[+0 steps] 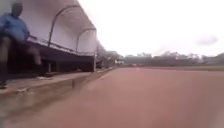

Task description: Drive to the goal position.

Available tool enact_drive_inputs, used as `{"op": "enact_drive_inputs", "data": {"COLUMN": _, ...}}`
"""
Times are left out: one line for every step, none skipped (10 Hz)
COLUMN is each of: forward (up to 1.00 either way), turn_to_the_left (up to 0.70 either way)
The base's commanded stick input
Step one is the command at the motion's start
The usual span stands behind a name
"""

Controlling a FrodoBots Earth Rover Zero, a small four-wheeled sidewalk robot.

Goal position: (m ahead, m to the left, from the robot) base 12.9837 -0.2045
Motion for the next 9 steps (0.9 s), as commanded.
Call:
{"op": "enact_drive_inputs", "data": {"forward": 0.70, "turn_to_the_left": -0.34}}
{"op": "enact_drive_inputs", "data": {"forward": 0.70, "turn_to_the_left": -0.34}}
{"op": "enact_drive_inputs", "data": {"forward": 0.70, "turn_to_the_left": -0.34}}
{"op": "enact_drive_inputs", "data": {"forward": 0.70, "turn_to_the_left": -0.34}}
{"op": "enact_drive_inputs", "data": {"forward": 0.70, "turn_to_the_left": -0.34}}
{"op": "enact_drive_inputs", "data": {"forward": 0.70, "turn_to_the_left": -0.22}}
{"op": "enact_drive_inputs", "data": {"forward": 0.70, "turn_to_the_left": -0.08}}
{"op": "enact_drive_inputs", "data": {"forward": 0.61, "turn_to_the_left": 0.01}}
{"op": "enact_drive_inputs", "data": {"forward": 0.36, "turn_to_the_left": 0.01}}
